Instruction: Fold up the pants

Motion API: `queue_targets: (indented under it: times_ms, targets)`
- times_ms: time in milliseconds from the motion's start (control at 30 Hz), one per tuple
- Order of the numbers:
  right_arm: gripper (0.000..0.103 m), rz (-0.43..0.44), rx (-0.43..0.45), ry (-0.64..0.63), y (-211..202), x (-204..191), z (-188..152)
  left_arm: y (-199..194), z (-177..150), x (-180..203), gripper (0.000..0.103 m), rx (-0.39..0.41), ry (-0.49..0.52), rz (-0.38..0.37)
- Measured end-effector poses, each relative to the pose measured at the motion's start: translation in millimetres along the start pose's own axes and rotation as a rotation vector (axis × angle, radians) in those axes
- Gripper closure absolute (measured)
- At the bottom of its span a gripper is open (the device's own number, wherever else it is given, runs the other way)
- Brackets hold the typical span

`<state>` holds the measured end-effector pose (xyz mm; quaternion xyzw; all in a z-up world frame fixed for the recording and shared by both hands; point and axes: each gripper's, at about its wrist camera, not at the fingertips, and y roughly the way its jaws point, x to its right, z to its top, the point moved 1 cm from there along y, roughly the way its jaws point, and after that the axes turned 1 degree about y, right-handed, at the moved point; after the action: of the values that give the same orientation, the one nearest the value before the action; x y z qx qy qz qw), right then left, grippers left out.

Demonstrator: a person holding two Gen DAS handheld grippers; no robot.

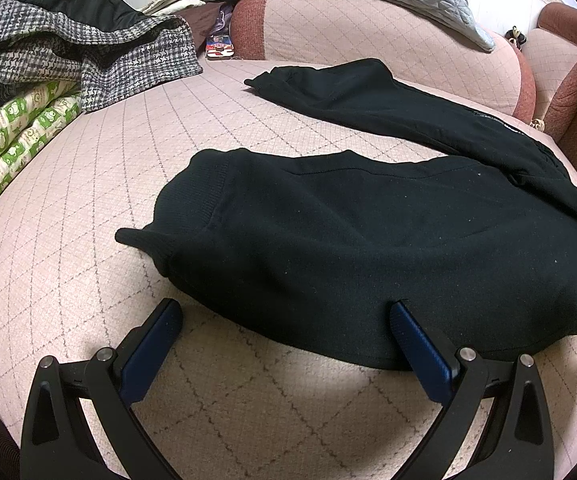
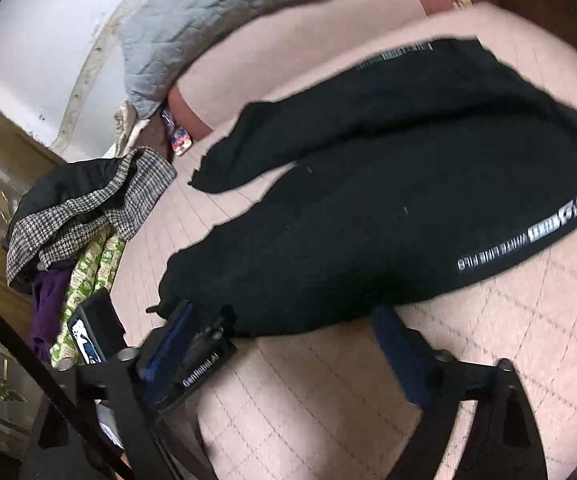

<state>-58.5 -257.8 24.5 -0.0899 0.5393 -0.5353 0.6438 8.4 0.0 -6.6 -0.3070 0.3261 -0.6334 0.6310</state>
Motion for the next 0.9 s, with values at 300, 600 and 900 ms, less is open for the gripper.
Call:
queue_targets:
  times_ms: [300, 600, 900]
  targets:
    - [0.018, -0.101, -0.05, -0.061, 0, 22, 20, 3, 6, -6, 0.0, -0.069, -0.037, -0.159]
    - [0.018, -0.247, 0.02, -0.17, -36, 40, 112, -63, 71, -53, 0.031, 0.046, -0.095, -0.329]
    - [0.018, -0.332, 0.057, -0.185, -7, 64, 251, 28, 215, -65, 0.02, -0.034, 0.002, -0.262]
